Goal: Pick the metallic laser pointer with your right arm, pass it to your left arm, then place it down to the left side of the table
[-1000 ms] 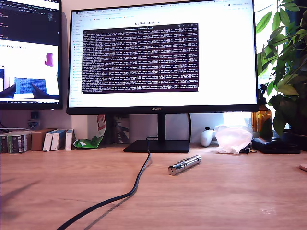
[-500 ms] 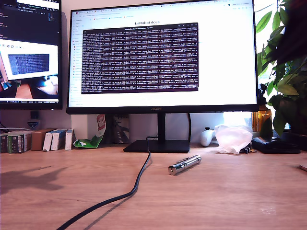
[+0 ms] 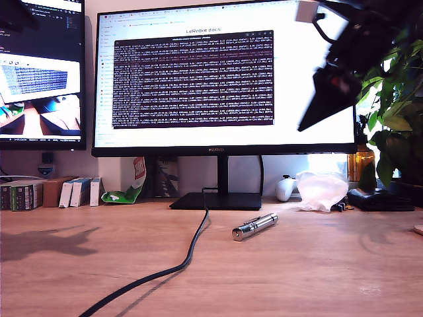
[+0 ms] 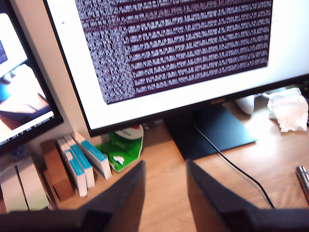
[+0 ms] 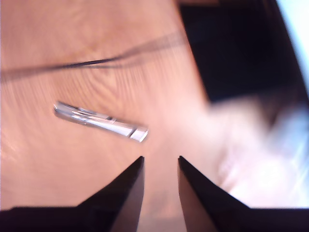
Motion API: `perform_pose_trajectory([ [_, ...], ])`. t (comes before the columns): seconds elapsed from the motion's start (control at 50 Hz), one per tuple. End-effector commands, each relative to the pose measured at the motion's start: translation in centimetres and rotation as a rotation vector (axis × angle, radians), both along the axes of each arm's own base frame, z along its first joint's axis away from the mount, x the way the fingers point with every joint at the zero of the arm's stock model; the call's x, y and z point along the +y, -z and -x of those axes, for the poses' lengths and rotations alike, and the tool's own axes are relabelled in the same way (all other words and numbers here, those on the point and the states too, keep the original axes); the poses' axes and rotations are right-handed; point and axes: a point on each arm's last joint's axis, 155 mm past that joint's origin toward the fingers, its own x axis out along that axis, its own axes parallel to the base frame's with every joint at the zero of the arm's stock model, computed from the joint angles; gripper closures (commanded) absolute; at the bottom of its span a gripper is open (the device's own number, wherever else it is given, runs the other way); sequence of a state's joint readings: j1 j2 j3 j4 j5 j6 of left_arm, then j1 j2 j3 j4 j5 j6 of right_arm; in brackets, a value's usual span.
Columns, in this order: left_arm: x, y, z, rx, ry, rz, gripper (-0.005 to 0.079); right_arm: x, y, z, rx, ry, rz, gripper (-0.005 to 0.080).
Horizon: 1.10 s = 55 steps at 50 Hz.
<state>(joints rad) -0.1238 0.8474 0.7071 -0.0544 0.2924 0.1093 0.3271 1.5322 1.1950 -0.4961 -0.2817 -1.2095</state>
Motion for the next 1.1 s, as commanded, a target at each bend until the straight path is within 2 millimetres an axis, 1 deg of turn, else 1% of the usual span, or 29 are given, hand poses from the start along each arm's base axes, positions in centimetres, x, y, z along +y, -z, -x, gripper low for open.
perform_pose_trajectory([
  [0.0,-0.3,-0.7,-0.2,-0.02,0.014,0.001,0.0515,1.0,0.6,-0.2,-0.078,-0.129,0.106,0.0446],
  [0.04,-0.4,-0.8,-0.2,-0.025,0.018,0.002,0.0515,1.5,0.7,-0.2,-0.071,-0.139,0.105,0.041],
  [0.1,-0.5,-1.0,-0.2,-0.033,0.023,0.004,0.0515,2.1,1.8,0.3,-0.031,-0.153,0.115,0.0394],
  [0.14,-0.5,-1.1,-0.2,-0.035,0.023,0.005,0.0515,2.7,2.9,0.9,-0.003,-0.178,0.132,0.0393],
  [0.22,-0.5,-1.1,-0.2,-0.035,0.022,0.004,0.0515,2.9,4.9,1.8,0.052,-0.217,0.173,0.0393],
  [0.26,-0.5,-1.1,-0.2,-0.035,0.022,0.004,0.0515,3.1,5.9,2.3,0.061,-0.268,0.206,0.0393],
  [0.4,-0.6,-1.1,-0.1,-0.034,0.029,0.006,0.0515,3.5,8.7,3.9,0.121,-0.38,0.264,0.0395],
  [0.48,-0.6,-1.0,-0.1,-0.031,0.031,0.005,0.0515,3.6,9.7,4.8,0.141,-0.442,0.294,0.0397],
  [0.6,-0.7,-0.9,-0.1,-0.027,0.034,0.006,0.0515,4.1,10.2,5.8,0.151,-0.522,0.287,0.0397],
  [0.78,-0.9,-0.9,0.0,-0.027,0.046,0.008,0.0515,4.5,10.6,5.9,0.129,-0.586,0.29,0.0397],
  [0.98,-0.9,-0.9,0.0,-0.027,0.046,0.008,0.0515,5.4,10.9,5.4,0.103,-0.62,0.266,0.0397],
  [1.08,-0.9,-0.9,0.0,-0.026,0.046,0.008,0.0515,5.9,10.9,4.6,0.091,-0.624,0.261,0.0397],
])
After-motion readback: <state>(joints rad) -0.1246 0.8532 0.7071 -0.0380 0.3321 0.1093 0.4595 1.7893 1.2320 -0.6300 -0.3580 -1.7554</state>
